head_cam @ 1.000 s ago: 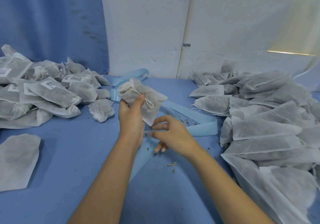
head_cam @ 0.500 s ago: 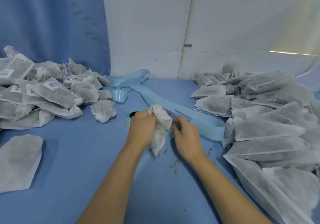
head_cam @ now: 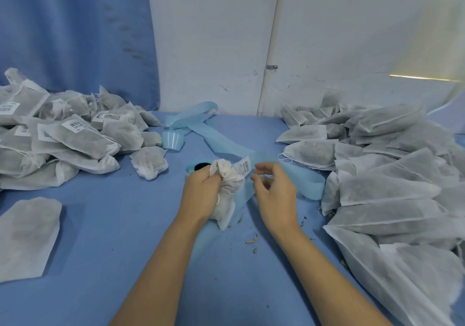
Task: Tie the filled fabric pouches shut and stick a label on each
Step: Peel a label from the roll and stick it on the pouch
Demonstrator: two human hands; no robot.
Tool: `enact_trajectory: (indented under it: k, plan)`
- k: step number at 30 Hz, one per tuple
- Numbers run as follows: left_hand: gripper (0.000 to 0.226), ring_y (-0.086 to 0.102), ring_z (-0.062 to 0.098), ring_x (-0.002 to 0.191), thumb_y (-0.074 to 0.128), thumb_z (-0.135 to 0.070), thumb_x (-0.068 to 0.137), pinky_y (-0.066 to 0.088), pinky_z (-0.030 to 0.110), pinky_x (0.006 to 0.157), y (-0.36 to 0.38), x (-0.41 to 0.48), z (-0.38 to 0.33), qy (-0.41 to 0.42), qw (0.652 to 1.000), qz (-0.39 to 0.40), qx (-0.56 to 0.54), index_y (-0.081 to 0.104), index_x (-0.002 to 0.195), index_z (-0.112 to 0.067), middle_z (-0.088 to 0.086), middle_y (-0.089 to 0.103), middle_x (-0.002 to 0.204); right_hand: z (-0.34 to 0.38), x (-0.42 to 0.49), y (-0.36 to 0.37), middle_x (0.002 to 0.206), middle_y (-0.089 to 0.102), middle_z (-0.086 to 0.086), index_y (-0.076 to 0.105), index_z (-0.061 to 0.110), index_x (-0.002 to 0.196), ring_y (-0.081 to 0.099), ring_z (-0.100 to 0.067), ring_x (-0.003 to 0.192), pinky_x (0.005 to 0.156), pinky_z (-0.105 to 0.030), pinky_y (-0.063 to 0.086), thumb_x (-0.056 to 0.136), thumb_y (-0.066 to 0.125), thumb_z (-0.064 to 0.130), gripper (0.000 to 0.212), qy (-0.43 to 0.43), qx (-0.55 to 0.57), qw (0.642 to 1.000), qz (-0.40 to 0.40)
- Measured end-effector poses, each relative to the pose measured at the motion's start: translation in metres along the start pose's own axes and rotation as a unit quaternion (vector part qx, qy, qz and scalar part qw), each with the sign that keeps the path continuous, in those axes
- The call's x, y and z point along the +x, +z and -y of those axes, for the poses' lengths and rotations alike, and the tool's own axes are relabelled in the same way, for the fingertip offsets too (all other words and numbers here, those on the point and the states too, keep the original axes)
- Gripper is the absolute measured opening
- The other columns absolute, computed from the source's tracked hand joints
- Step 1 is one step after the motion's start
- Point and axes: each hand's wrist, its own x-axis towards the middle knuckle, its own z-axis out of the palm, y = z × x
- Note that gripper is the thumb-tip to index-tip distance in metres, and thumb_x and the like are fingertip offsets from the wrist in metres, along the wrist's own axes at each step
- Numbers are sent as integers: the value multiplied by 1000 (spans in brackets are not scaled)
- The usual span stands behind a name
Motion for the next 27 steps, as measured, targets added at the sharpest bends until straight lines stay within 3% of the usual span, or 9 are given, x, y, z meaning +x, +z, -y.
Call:
enact_trajectory:
  k: [3, 6, 15, 19, 22, 24, 27]
  plan:
    - [56, 33, 0, 41, 38, 16, 80, 27, 9, 40, 1, -1, -6, -13, 998, 18, -50, 37, 39, -23, -16, 35, 40, 0, -1, 0, 109, 63, 15, 62, 13, 120, 58, 10, 95, 86, -4, 42, 95, 55, 6, 27, 21, 26, 998, 60]
    - [60, 34, -1, 37, 35, 18, 78, 27, 8, 39, 2, -3, -8, -19, 997, 46, -54, 42, 32, -19, -16, 35, 37, 2, -1, -1, 115, 65, 11, 62, 16, 122, 59, 2, 108, 96, -11, 44, 96, 57, 10, 28, 42, 74, 993, 79]
    - [66, 43, -6, 38, 36, 17, 83, 31, 5, 42, 4, -9, -15, -11, 996, 59, -70, 53, 32, -22, -18, 43, 37, 3, 0, -1, 87, 68, 16, 64, 29, 95, 61, 12, 84, 76, -5, 42, 97, 54, 12, 19, 54, 149, 987, 36]
    - [65, 39, -5, 37, 37, 13, 84, 29, 6, 40, 2, -8, -13, -22, 997, 46, -62, 52, 33, -25, -18, 40, 37, 0, 3, -1, 75, 69, 21, 65, 22, 91, 61, 10, 76, 72, -8, 44, 96, 55, 11, 16, 76, 174, 982, 9]
    - [63, 38, -5, 37, 41, 8, 89, 29, 6, 41, 3, -6, -9, -31, 997, 33, -60, 46, 35, -23, -18, 39, 37, -2, 6, -2, 79, 70, 17, 65, 19, 91, 61, 8, 76, 71, -9, 45, 95, 55, 10, 14, 96, 174, 979, -33]
    - [54, 38, -5, 39, 44, 1, 93, 31, 6, 43, 3, -4, -7, -37, 997, 21, -59, 42, 46, -24, -18, 40, 39, -3, 7, -3, 85, 68, 13, 65, 21, 89, 60, 4, 78, 71, -9, 45, 95, 55, 10, 16, 99, 162, 979, -69]
    - [38, 41, 2, 51, 47, -10, 96, 34, 17, 51, 4, -2, -5, -37, 999, 2, -16, 43, 58, -15, -15, 43, 50, -4, 8, -5, 95, 65, 6, 65, 20, 91, 58, -2, 83, 70, -8, 44, 95, 54, 13, 14, 87, 133, 981, -115]
